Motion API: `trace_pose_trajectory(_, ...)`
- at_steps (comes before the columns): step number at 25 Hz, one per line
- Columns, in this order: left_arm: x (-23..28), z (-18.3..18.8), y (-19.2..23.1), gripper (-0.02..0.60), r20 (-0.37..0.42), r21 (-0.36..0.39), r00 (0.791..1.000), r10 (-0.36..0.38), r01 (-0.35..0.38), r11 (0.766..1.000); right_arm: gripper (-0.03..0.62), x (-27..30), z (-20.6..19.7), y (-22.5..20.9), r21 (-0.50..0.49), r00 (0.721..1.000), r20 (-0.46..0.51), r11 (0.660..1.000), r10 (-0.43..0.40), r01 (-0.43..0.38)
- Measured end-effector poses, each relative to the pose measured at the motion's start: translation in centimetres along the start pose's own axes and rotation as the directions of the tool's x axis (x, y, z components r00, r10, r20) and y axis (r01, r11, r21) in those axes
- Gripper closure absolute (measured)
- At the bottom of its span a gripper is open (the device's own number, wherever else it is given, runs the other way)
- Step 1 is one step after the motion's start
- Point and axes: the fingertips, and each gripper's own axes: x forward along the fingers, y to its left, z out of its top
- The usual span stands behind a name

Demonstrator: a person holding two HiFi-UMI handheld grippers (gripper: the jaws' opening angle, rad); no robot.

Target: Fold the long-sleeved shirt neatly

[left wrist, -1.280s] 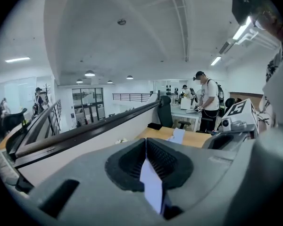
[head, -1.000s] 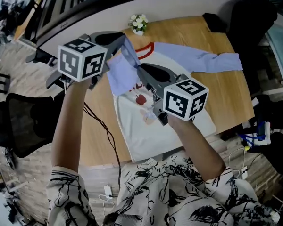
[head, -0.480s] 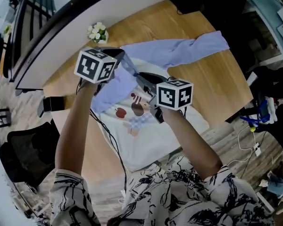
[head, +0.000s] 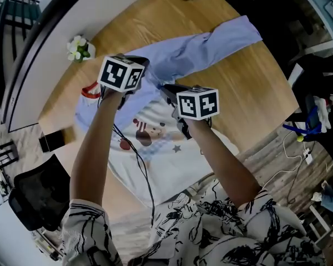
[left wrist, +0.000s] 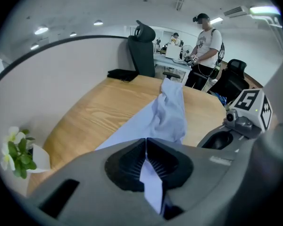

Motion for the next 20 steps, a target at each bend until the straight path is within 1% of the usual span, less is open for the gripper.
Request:
trace_pose_trajectory(2,1.9,0.0,0.0,0.563,-0.029,-0.013,1.0,0.004,-0.005,1.0,0.505,-0.1,-0.3,-1.4,0.006,0.999,-0.038,1.0,-0.006,0.006)
trace_pose_trajectory(4,3.4,-0.5,0.1,0.563,-0.052,-0.031,0.999,0.013,-0.015,0.999,0.48,-0.8,-0.4,-2.3,0.017,0.999,-0.051,1.0,-0.003,0.004)
trace_pose_trajectory(5,4.0,-0.8,0.0,0.563,-0.062,-0.038,0.998,0.015,-0.018,0.999,0.468,-1.4,-0.3,-2.6,0.024,0.999,-0.048,1.0,0.001,0.0)
trace_pose_trajectory(8,5.4,-1.3,-0.4,0.563,-0.077,-0.045,0.997,0.003,-0.007,0.999,0.456,-3.7,0.7,-3.3,0.048,1.0,-0.009,0.999,0.02,-0.02)
trace_pose_trajectory(9,5.7,-1.1,-0.4,0.555,-0.066,-0.054,0.998,-0.005,0.002,0.999,0.445,-4.7,1.3,-3.5,0.051,1.0,0.012,0.998,0.023,-0.024)
trace_pose_trajectory(10,5.9,-0.6,-0.5,0.507,-0.042,-0.077,0.999,-0.02,0.016,0.997,0.439,-5.7,1.9,-3.7,0.049,0.999,0.035,0.998,0.024,-0.026)
trace_pose_trajectory(11,6.0,0.1,-0.4,0.427,-0.006,-0.113,0.999,-0.037,0.036,0.993,0.438,-6.8,2.7,-4.0,0.041,0.998,0.061,0.999,0.02,-0.022)
trace_pose_trajectory(12,5.9,1.1,-0.3,0.376,0.035,-0.147,0.998,-0.047,0.052,0.988,0.43,-8.0,3.5,-4.4,0.029,0.996,0.087,1.0,0.007,-0.009)
trace_pose_trajectory(13,5.7,2.1,-0.2,0.353,0.07,-0.165,0.996,-0.045,0.056,0.985,0.424,-9.2,4.3,-5.0,0.013,0.993,0.113,1.0,-0.014,0.012)
trace_pose_trajectory(14,5.5,3.0,0.0,0.354,0.092,-0.162,0.995,-0.034,0.048,0.986,0.42,-10.3,5.1,-5.6,-0.005,0.99,0.138,0.999,-0.039,0.04)
trace_pose_trajectory(17,5.2,4.8,-0.3,0.347,0.12,-0.112,0.993,-0.002,0.015,0.994,0.396,-13.0,6.8,-7.2,-0.058,0.976,0.188,0.991,-0.106,0.119)
trace_pose_trajectory(19,4.8,6.7,-1.5,0.329,0.166,-0.097,0.986,-0.002,0.019,0.995,0.364,-14.5,7.9,-8.1,-0.094,0.963,0.226,0.98,-0.148,0.173)
trace_pose_trajectory(20,4.7,8.0,-2.1,0.325,0.197,-0.089,0.98,-0.007,0.025,0.996,0.354,-15.4,8.7,-8.7,-0.107,0.952,0.253,0.973,-0.174,0.206)
